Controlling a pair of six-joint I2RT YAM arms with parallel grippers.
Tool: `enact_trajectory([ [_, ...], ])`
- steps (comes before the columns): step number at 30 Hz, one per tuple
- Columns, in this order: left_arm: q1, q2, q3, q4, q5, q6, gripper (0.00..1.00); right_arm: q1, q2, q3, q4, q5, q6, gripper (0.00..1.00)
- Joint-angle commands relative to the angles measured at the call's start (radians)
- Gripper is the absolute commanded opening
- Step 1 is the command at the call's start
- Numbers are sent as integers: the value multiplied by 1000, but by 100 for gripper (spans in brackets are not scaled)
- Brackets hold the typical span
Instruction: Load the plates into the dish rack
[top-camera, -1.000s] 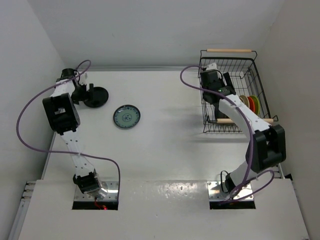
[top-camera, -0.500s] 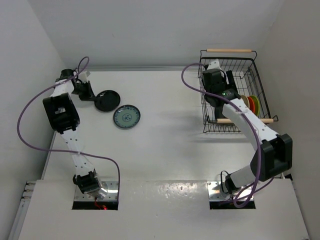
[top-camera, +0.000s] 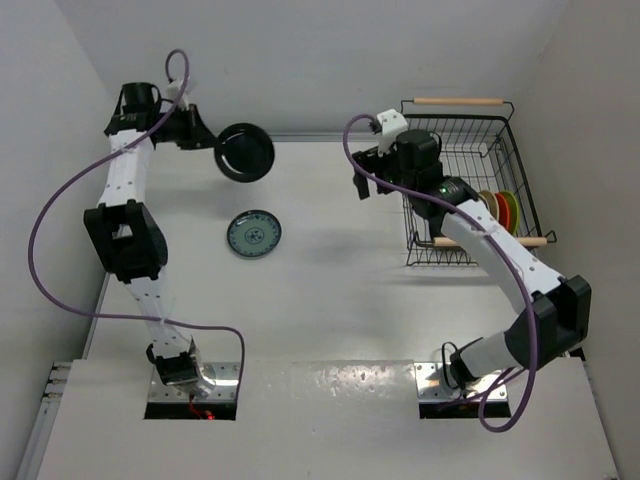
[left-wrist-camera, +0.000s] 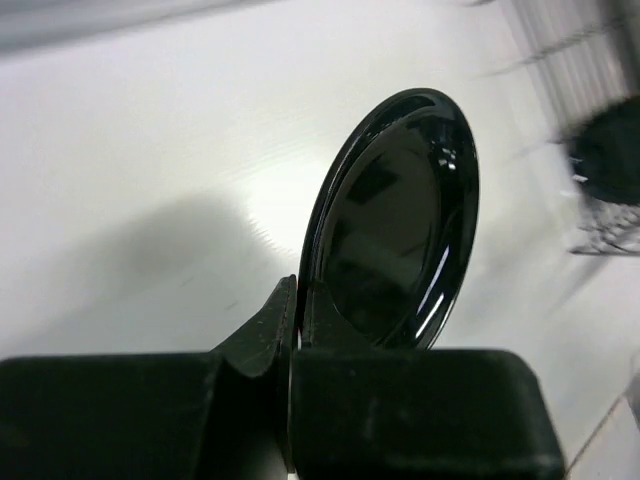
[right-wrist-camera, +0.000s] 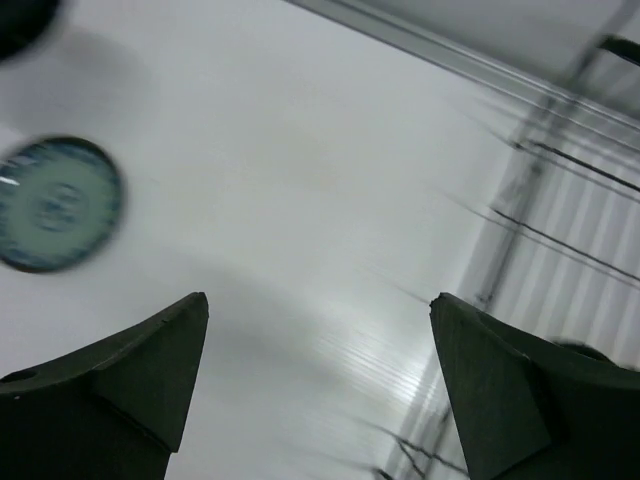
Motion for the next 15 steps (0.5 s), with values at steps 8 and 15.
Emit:
enact_trajectory([
  [8,-282,-243,-146,5,181,78,0,5,179,62,400,-503,403,90],
  [15,-324,-277,-148,5,215,87,0,7,245,1,520,-567,526,39],
])
